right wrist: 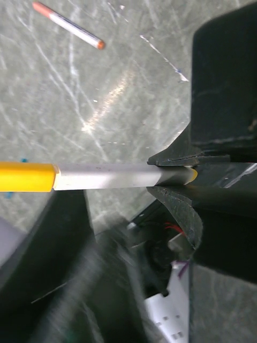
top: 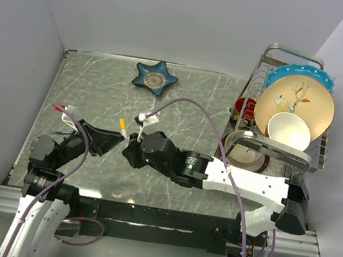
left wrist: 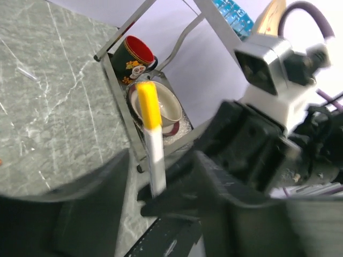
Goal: Insert the pens into the pen caps
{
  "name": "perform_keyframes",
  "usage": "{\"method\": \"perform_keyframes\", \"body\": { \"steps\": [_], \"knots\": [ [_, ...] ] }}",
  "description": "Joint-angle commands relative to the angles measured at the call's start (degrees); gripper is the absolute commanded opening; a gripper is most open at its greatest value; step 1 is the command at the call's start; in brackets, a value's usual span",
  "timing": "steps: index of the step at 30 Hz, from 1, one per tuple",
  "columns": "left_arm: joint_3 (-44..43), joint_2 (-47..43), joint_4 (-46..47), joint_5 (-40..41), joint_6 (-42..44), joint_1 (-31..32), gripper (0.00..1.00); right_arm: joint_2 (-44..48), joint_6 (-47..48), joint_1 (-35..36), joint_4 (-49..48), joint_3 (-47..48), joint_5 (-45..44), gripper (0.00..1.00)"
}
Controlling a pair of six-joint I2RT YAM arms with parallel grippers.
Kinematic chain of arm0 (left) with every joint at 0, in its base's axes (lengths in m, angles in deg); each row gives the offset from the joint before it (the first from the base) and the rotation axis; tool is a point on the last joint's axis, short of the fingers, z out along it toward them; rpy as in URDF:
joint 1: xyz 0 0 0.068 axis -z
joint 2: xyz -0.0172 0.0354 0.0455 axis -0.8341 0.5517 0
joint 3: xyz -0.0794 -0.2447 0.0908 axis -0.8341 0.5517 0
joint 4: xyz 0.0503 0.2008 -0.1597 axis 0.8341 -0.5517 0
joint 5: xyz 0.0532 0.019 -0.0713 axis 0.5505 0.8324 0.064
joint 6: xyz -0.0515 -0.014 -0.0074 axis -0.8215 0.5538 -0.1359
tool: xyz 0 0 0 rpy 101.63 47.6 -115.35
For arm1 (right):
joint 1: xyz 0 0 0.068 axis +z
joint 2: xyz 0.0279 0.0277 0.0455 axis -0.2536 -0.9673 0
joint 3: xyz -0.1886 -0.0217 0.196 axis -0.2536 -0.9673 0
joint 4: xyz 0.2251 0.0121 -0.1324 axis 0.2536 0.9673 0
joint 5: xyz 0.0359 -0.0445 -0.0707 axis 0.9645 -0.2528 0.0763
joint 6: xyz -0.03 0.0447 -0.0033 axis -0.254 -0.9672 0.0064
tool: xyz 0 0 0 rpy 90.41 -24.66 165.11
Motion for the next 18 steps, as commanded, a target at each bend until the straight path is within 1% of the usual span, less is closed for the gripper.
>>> {"method": "perform_keyframes", "body": {
  "steps": [1, 4, 7, 14, 18],
  "knots": [
    [-6.47, -1.14, -4.49, -0.42, 3.22, 0.05, 0.60, 2.40, -0.37, -0.25, -4.97, 2.00, -1.48, 0.00],
    [-8.23, -0.17, -5.38, -0.85, 3.66, 0.05, 0.68, 2.84, -0.37, 0.01, -4.79, 1.65, -0.69, 0.00],
    [-9.46, 1.14, -5.46, -1.03, 5.15, 0.05, 0.73, 3.72, -0.37, 0.54, -5.32, 0.68, -0.25, 0.00],
    [-14.29, 5.81, -8.19, 1.69, 9.19, 0.05, 0.73, 5.48, -0.55, 1.50, -6.90, -1.17, 1.25, 0.00],
    [-15.18, 6.95, -6.88, 1.26, 9.72, 0.05, 0.72, 5.83, -0.46, 1.68, -6.99, -1.16, 1.95, 0.00]
  ]
}}
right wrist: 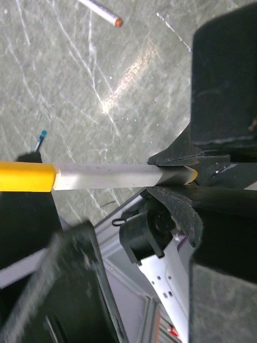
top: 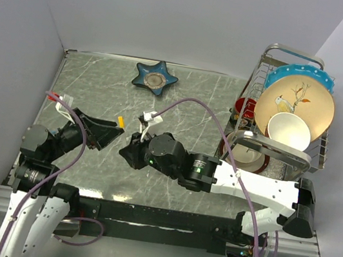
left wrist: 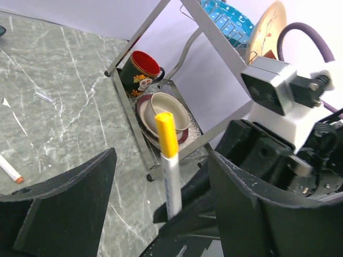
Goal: Insert the pens into the pen caps
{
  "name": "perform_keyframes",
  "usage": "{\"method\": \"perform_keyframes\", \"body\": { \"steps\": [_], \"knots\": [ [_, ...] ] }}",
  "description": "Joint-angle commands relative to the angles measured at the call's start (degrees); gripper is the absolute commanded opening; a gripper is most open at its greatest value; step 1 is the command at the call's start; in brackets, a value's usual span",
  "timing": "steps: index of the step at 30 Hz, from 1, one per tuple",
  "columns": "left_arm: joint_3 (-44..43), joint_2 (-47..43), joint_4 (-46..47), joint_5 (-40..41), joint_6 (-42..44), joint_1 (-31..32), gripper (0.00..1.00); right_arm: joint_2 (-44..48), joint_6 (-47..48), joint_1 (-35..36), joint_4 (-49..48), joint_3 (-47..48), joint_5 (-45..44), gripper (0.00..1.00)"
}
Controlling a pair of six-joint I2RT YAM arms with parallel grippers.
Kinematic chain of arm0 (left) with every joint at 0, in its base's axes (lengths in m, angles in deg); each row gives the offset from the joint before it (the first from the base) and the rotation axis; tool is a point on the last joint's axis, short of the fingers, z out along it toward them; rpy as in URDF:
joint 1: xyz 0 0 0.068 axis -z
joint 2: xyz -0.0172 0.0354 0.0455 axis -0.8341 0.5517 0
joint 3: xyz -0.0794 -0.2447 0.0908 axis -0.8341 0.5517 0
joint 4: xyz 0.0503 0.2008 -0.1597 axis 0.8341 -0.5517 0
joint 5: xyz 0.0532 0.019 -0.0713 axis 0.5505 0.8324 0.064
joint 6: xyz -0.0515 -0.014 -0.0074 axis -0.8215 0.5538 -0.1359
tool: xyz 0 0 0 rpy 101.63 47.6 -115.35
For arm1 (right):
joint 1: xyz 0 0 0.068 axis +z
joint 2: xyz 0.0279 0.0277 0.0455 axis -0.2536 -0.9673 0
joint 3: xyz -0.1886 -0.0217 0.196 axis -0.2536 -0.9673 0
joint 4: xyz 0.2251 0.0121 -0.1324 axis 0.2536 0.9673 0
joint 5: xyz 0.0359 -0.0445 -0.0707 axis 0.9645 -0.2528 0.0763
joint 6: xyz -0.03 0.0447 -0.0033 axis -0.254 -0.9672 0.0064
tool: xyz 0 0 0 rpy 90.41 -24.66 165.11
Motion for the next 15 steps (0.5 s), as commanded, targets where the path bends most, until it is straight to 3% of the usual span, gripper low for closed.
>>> {"method": "perform_keyframes", "body": {
  "steps": [1, 7, 15],
  "knots": [
    [-2.78, 1.12, 1.30, -0.01, 2.34, 0.03, 0.72, 2.22, -0.11, 0.46, -3.03, -0.33, 0.96, 0.00],
    [-0.95, 1.21, 8.06, -5.18, -1.34, 0.03, 0.71, 2.49, -0.37, 0.46, -3.48, -1.21, 0.70, 0.00],
    [-1.47, 3.22, 8.16, -5.02, -0.74, 0.03, 0.63, 3.02, -0.55, 0.55, -4.00, -2.27, 1.76, 0.00]
  ]
}}
